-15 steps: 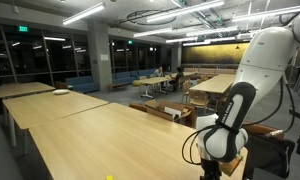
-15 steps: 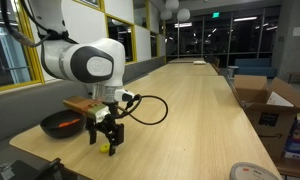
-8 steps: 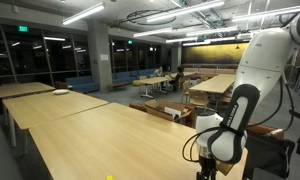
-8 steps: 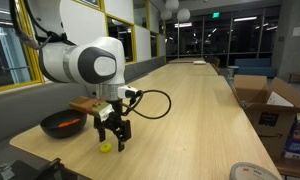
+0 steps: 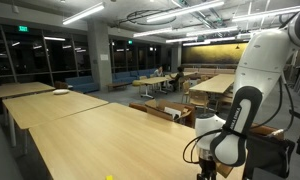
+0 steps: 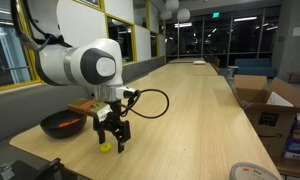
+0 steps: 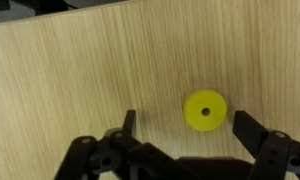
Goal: Put the objects on the right of the table in the black bowl
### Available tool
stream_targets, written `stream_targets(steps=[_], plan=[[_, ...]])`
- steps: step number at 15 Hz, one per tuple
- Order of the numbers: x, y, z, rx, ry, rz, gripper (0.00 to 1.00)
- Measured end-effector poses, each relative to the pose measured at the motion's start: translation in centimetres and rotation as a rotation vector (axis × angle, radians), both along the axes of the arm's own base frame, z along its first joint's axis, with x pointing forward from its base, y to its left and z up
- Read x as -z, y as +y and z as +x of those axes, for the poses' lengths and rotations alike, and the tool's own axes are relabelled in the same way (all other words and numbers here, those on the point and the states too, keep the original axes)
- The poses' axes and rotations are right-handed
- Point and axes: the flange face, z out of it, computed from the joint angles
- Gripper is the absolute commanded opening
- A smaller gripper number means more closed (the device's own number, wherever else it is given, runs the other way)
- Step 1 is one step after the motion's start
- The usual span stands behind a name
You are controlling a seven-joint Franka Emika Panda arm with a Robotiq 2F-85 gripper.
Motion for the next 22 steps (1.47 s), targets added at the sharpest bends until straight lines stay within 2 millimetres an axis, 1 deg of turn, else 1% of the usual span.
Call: stream_targets(steps=[8, 9, 10, 14, 17, 20, 22], plan=[[0.0, 1.7, -0.2, -0.059, 0.002, 0.016, 0.99], [0.0, 1.8, -0.3, -0.062, 0.002, 0.020, 0.75], [0.0, 2.0, -0.3, -0.067, 0.004, 0.025, 0.74], [0.0, 2.1, -0.4, -0.088, 0.012, 0.047, 0.43], [-0.2, 1.7, -0.3, -0.095, 0.015, 0.057, 0.21], [-0.5, 1.6, -0.3, -0.102, 0.025, 0.061, 0.24], [-0.6, 1.6, -0.2, -0.104, 0.026, 0.061, 0.24]])
